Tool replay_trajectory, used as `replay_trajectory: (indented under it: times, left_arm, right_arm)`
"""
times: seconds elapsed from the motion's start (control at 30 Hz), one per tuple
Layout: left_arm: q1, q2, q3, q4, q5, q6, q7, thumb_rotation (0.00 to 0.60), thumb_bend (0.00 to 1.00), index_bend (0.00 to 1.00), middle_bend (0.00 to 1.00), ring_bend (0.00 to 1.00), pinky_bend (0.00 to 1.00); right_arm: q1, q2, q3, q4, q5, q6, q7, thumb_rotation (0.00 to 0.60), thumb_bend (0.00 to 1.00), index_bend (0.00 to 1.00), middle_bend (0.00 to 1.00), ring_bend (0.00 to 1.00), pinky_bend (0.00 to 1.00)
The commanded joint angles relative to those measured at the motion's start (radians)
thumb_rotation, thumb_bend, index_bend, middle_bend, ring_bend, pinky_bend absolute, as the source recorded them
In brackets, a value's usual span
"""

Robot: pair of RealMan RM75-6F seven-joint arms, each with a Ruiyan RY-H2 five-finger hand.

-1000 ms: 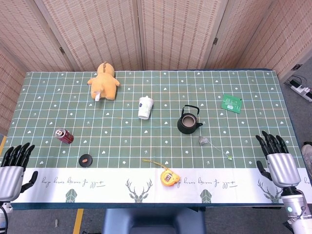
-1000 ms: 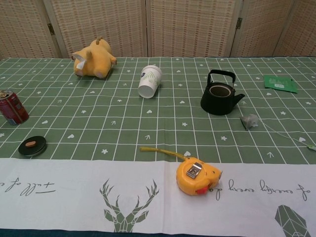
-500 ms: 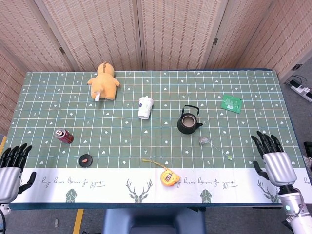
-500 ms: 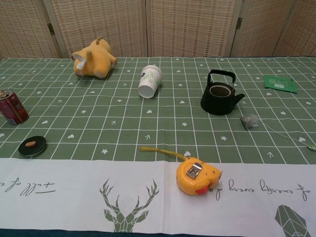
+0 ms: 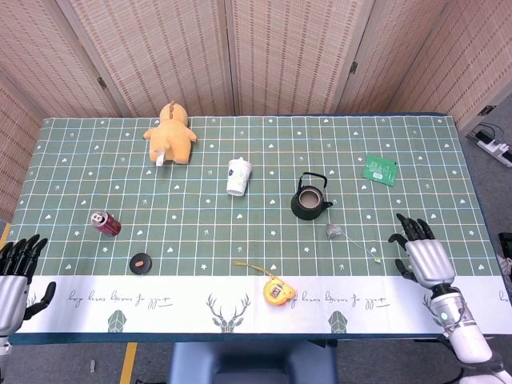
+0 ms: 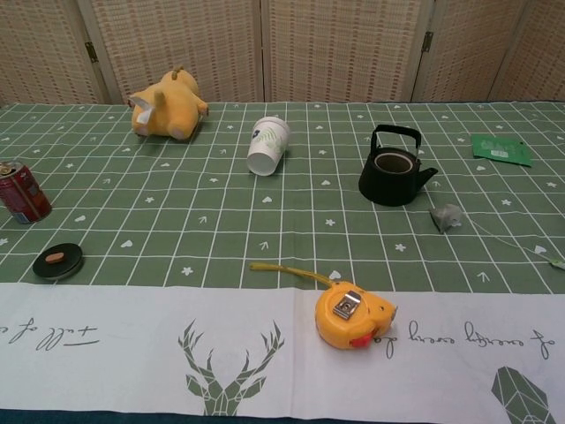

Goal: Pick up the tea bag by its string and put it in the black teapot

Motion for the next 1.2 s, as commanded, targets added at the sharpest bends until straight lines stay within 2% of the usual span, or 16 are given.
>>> replay_trajectory:
  times: [0.03, 0.33, 0.53, 0.7, 1.0, 1.2]
  left_arm:
    - [0.000, 0.002, 0.001, 0.000, 0.003, 0.000, -0.004, 0.600, 0.38, 0.00, 0.00, 0.00, 0.00]
    - [-0.002, 0.006, 0.000, 0.001, -0.003, -0.011, -0.010, 0.600, 0.38, 0.00, 0.00, 0.00, 0.00]
    - [-0.005, 0.005, 0.001, 0.001, 0.000, -0.015, -0.010, 0.600, 0.38, 0.00, 0.00, 0.00, 0.00]
    - [-0.007, 0.004, 0.001, 0.012, 0.012, -0.009, -0.026, 0.600, 0.35, 0.00, 0.00, 0.00, 0.00]
    - [-0.010, 0.008, 0.002, 0.011, 0.007, -0.020, -0.029, 0.600, 0.34, 0.00, 0.00, 0.00, 0.00]
    - [0.002, -0.015, -0.018, 0.007, -0.023, 0.006, 0.050, 0.600, 0.34, 0.00, 0.00, 0.00, 0.00]
  right_arm:
    - [0.025, -0.041, 0.000, 0.044, 0.032, -0.045, -0.019, 0.600, 0.44, 0.33, 0.00, 0.00, 0.00]
    - [0.045, -0.083, -0.022, 0.081, 0.049, -0.076, -0.071, 0.600, 0.44, 0.31, 0.00, 0.00, 0.00]
    - [0.056, -0.072, -0.022, 0.070, 0.076, -0.100, -0.085, 0.600, 0.44, 0.29, 0.00, 0.00, 0.00]
    - [0.055, -0.097, -0.030, 0.092, 0.088, -0.107, -0.079, 0.600, 0.44, 0.29, 0.00, 0.00, 0.00]
    - [0.043, -0.169, -0.039, 0.162, 0.079, -0.060, -0.109, 0.600, 0.44, 0.30, 0.00, 0.00, 0.00]
    - [0.023, -0.219, -0.038, 0.213, 0.053, 0.000, -0.081, 0.600, 0.44, 0.36, 0.00, 0.00, 0.00]
